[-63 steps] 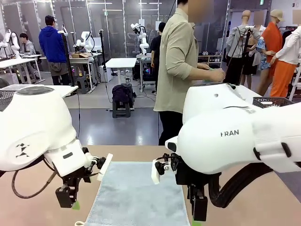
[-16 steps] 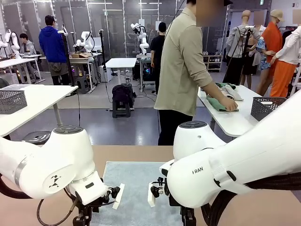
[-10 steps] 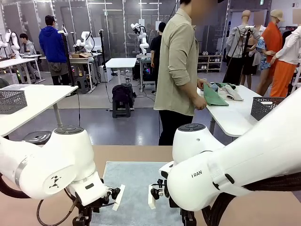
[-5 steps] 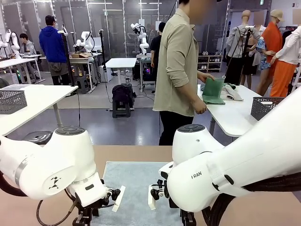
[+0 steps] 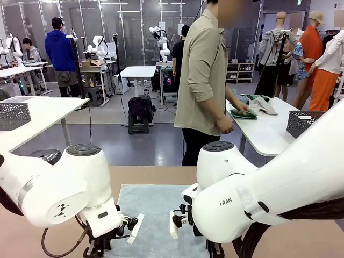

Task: Fold the towels and place them in the basket.
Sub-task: When a person lays out a Towel with hook on the table, fold it in half twice.

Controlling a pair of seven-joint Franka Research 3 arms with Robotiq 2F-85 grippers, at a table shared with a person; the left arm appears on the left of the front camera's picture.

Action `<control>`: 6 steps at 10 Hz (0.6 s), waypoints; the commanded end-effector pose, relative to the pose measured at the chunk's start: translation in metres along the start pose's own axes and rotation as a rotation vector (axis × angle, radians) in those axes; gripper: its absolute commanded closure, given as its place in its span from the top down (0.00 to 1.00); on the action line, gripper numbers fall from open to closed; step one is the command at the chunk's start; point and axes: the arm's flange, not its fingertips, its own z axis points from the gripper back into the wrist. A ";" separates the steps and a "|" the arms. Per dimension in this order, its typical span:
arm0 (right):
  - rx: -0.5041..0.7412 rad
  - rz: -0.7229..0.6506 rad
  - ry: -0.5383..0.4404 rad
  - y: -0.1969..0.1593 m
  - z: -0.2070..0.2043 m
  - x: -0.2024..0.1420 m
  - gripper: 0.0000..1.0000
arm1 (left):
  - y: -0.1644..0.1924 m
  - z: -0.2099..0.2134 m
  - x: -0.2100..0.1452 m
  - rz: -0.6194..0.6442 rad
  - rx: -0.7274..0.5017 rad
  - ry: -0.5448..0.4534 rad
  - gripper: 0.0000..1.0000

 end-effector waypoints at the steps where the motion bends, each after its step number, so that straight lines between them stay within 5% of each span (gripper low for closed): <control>1: -0.033 0.001 0.002 0.014 -0.013 -0.012 0.58 | -0.028 -0.009 -0.014 0.016 0.039 0.008 0.37; 3: -0.031 0.001 0.003 0.014 -0.013 -0.012 0.55 | -0.028 -0.010 -0.014 0.011 0.048 0.022 0.41; 4: -0.037 0.002 0.007 0.014 -0.012 -0.012 0.39 | -0.028 -0.010 -0.013 0.008 0.048 0.027 0.22; 6: -0.038 0.001 0.017 0.013 -0.012 -0.011 0.39 | -0.027 -0.010 -0.013 0.010 0.042 0.015 0.22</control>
